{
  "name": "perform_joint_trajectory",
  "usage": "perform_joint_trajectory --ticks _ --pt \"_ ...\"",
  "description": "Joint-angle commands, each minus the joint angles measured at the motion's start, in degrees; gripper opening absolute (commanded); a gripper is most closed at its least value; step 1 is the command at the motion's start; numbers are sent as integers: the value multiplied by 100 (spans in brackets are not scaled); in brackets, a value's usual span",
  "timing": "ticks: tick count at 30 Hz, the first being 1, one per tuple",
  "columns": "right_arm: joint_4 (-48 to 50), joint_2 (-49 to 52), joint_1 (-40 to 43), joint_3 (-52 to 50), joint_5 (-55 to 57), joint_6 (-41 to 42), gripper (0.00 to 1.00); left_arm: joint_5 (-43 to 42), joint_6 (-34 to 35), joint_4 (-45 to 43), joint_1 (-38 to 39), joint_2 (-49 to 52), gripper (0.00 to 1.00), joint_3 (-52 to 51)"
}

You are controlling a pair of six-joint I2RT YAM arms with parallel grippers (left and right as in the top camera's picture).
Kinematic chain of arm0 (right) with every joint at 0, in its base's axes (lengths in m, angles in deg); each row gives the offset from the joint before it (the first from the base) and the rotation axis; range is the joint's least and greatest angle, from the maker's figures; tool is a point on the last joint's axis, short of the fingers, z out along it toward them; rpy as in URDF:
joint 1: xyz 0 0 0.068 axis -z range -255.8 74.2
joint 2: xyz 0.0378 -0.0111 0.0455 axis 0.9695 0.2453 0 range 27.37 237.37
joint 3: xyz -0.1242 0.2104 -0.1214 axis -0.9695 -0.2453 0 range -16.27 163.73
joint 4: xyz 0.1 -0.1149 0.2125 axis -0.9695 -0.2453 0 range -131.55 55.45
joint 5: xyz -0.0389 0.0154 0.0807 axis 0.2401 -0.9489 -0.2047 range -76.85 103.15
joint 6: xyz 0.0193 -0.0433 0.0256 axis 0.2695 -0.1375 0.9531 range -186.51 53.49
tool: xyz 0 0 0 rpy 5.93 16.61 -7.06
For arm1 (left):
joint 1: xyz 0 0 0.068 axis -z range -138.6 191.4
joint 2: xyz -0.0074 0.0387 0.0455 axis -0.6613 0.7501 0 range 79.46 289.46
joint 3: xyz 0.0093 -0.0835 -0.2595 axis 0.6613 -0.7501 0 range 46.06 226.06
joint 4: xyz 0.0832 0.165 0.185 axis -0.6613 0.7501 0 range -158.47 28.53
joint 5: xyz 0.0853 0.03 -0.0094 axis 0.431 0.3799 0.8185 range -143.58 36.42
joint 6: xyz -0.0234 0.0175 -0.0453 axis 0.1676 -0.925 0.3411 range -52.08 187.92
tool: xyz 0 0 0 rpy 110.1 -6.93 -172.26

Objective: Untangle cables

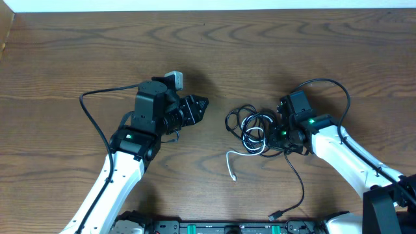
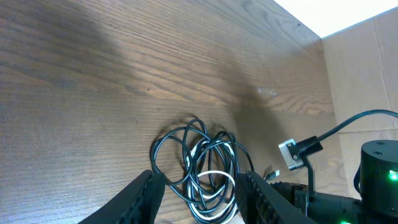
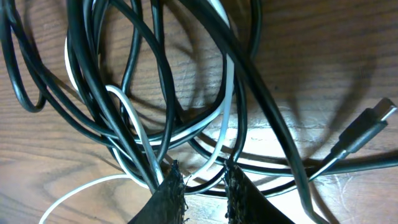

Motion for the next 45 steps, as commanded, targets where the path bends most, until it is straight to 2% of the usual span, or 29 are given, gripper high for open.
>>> perform_joint_trajectory --ticks 1,13,19,32,45 --pt "-26 -42 72 76 -107 -129 23 35 -81 13 13 26 44 31" --pt "284 -42 651 81 -133 -164 25 35 -81 13 13 26 44 31" --pt "621 -42 645 81 -538 -162 26 35 -83 11 13 26 44 31" --pt "925 136 553 79 -507 -162 33 35 -81 13 13 26 44 31" --pt "986 173 116 76 -275 -168 39 35 -83 13 13 26 44 31"
